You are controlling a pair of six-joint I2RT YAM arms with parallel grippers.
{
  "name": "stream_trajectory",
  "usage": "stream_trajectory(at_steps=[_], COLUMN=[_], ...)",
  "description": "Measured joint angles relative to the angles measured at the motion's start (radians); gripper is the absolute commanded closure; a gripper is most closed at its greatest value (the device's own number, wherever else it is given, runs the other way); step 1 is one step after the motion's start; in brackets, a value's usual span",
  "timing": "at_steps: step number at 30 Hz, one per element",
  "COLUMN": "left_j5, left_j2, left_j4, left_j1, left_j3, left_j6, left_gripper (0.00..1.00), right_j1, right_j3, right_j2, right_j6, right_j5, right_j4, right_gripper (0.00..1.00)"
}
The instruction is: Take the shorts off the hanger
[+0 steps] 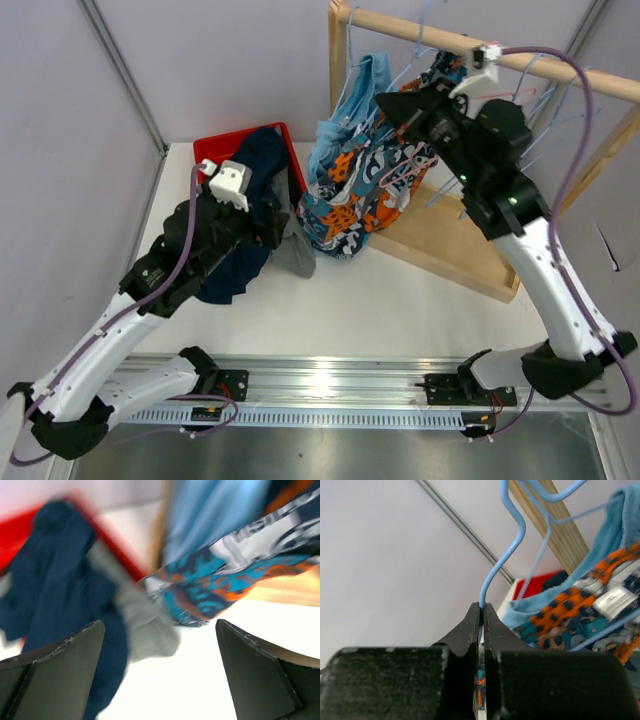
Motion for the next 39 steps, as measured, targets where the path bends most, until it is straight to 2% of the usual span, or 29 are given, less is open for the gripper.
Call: stream_trajectory(at_steps=[4, 7, 17, 20, 21, 24, 25, 27, 29, 35, 39], left_j5=[0.078, 0.185, 0.427, 0.457, 0.464, 0.473, 0.473, 0.472, 0.468, 0.406, 0.313], left_j2=[0.051, 0.085, 0.174, 0.175, 0.178, 0.197, 0.208, 0.235, 0.256, 0.266, 0.198], left_j4=[0.069, 0.153, 0.327, 0.384, 0.406, 0.451, 0.463, 0.486, 0.502, 0.530, 0.554], left_j1=[-0.137, -0.193, -0.247, -0.248, -0.248, -0.249, -0.250, -0.250, -0.250, -0.267, -0.352], left_j3=[0.126, 0.161, 0.159, 0.134, 0.123, 0.105, 0.104, 0.102, 0.102, 0.079, -0.008], left_j6=[0.044, 0.065, 0.068, 0.059, 0.056, 0.044, 0.042, 0.035, 0.035, 0.037, 0.039], left_gripper=[0.01, 0.01, 0.02, 0.25, 0.44, 0.66, 0.68, 0.88, 1.00, 1.00, 1.00], right_j1=[0.002, 0.002, 0.003, 0.003, 0.003, 0.003, 0.002, -0.001, -0.006, -0.026, -0.043], right_j3=[0.003, 0.008, 0.005, 0.005, 0.005, 0.005, 0.003, -0.003, -0.013, -0.037, -0.037], right_j2=[-0.103, -0.130, -0.122, -0.122, -0.122, -0.123, -0.124, -0.127, -0.132, -0.152, -0.154], right_j6=[0.005, 0.011, 0.021, 0.027, 0.029, 0.036, 0.039, 0.051, 0.062, 0.087, 0.099], right_j5=[-0.003, -0.003, -0.008, -0.008, -0.008, -0.010, -0.013, -0.018, -0.028, -0.049, -0.072], right_j4=[-0.013, -0.023, -0.055, -0.055, -0.055, -0.055, -0.055, -0.056, -0.056, -0.056, -0.061], right_gripper=[1.00, 1.00, 1.00, 1.00, 1.00, 1.00, 1.00, 1.00, 1.00, 1.00, 1.00])
